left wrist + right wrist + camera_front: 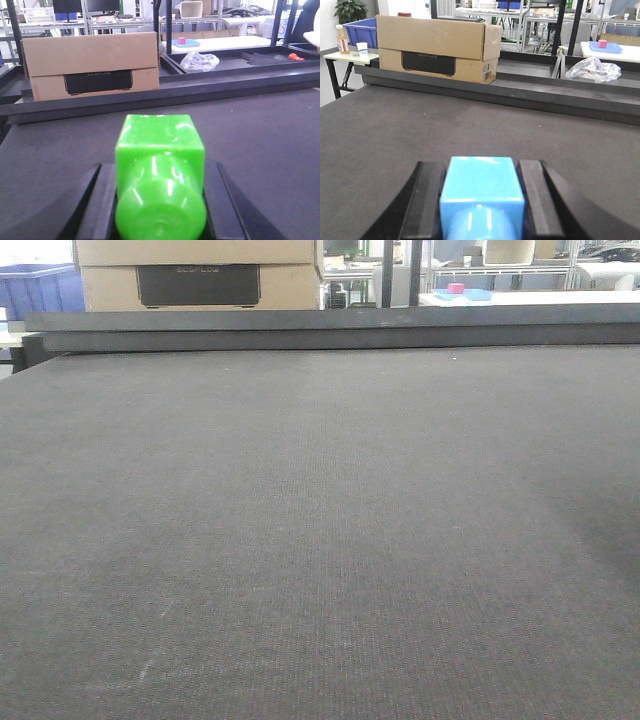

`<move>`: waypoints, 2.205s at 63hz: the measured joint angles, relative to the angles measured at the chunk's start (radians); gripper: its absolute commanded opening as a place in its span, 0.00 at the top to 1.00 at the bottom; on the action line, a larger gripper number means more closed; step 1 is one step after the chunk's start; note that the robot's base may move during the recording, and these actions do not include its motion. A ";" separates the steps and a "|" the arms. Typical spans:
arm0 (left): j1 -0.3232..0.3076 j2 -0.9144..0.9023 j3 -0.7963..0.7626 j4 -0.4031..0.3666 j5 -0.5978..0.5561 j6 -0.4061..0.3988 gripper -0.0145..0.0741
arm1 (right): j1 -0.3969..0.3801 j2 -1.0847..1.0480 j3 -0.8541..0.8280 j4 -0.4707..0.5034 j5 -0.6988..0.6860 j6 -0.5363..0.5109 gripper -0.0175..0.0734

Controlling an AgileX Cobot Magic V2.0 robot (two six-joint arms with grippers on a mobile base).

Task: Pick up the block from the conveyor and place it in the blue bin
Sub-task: 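Lift both held blocks up off the belt, then drive the base away from the conveyor holding both blocks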

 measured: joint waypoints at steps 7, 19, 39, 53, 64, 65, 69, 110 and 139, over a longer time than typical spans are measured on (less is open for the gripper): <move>0.000 0.000 0.000 -0.040 -0.001 0.000 0.96 | 0.000 0.000 0.000 0.009 -0.025 0.000 0.99; 0.000 0.000 0.000 -0.050 -0.004 0.000 0.96 | 0.000 0.000 0.000 0.032 -0.033 0.000 0.99; 0.000 0.000 0.000 -0.050 -0.006 0.000 0.96 | 0.000 0.000 0.000 0.037 -0.033 0.000 0.99; 0.000 0.000 0.000 -0.050 -0.006 0.000 0.96 | 0.000 -0.002 0.000 0.039 -0.033 -0.001 0.99; 0.000 0.000 0.000 -0.051 -0.008 0.000 0.96 | 0.000 -0.002 0.000 0.039 -0.033 -0.001 0.99; 0.000 0.000 0.000 -0.051 -0.008 0.000 0.96 | 0.000 -0.002 0.000 0.039 -0.033 -0.001 0.99; 0.000 0.000 0.000 -0.051 -0.008 0.000 0.96 | 0.000 -0.002 0.000 0.039 -0.033 -0.001 0.99; 0.000 0.000 0.000 -0.051 -0.010 0.000 0.96 | 0.000 -0.002 0.000 0.039 -0.029 -0.001 0.99; 0.000 0.000 0.000 -0.051 -0.012 0.000 0.96 | 0.000 -0.002 0.000 0.039 -0.029 -0.003 0.99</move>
